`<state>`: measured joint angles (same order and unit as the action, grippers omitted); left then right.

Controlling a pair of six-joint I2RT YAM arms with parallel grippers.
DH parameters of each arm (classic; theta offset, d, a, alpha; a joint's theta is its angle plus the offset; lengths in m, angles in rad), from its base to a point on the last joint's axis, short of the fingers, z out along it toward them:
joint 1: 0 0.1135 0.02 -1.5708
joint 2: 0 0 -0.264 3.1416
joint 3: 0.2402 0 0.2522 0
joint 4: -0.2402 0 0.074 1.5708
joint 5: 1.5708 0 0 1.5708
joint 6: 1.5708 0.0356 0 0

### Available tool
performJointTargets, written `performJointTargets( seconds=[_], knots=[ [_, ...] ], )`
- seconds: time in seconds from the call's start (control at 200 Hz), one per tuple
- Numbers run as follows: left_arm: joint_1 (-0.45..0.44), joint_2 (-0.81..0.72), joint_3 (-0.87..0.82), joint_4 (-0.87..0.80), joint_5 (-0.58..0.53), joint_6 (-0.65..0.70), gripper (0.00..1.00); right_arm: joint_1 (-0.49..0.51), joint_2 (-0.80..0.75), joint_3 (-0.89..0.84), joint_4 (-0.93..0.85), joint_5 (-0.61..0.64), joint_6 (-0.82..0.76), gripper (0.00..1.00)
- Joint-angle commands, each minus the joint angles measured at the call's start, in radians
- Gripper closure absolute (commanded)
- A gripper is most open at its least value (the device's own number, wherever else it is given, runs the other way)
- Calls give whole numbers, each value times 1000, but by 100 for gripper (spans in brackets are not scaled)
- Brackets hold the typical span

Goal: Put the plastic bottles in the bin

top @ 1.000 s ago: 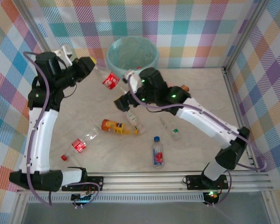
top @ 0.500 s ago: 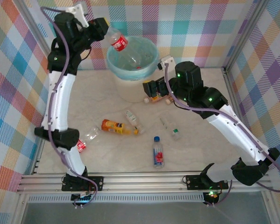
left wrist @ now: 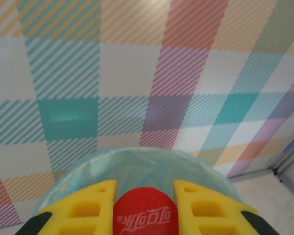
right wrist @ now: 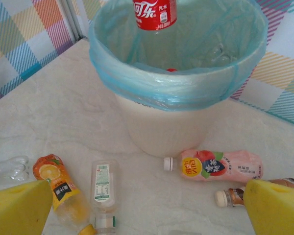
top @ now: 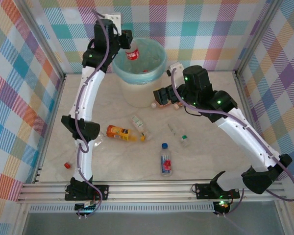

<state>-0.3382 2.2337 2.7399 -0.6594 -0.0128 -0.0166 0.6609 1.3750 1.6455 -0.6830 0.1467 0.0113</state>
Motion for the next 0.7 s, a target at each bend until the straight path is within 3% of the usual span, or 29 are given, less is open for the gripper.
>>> performJointTargets(
  seconds=[0.0, 0.375, 0.425, 0.525, 0.585, 0.695],
  knots=[
    [1, 27, 33, -23, -23, 42, 97, -12, 18, -3, -18, -40, -13, 0],
    [-13, 126, 32, -48, -38, 88, 89, -33, 56, -1, -19, -72, -30, 1],
    [-13, 134, 33, -51, -39, 92, 81, -36, 64, 5, -20, -80, -30, 0],
    [-13, 130, 33, -37, -41, 89, 47, -39, 76, 22, -26, -87, -33, 0],
    [-14, 120, 33, -17, -42, 81, 39, -41, 81, 31, -26, -91, -33, 0],
    [-15, 92, 33, 17, -37, 67, 36, -46, 90, 48, -29, -95, -41, 0]
  ],
)
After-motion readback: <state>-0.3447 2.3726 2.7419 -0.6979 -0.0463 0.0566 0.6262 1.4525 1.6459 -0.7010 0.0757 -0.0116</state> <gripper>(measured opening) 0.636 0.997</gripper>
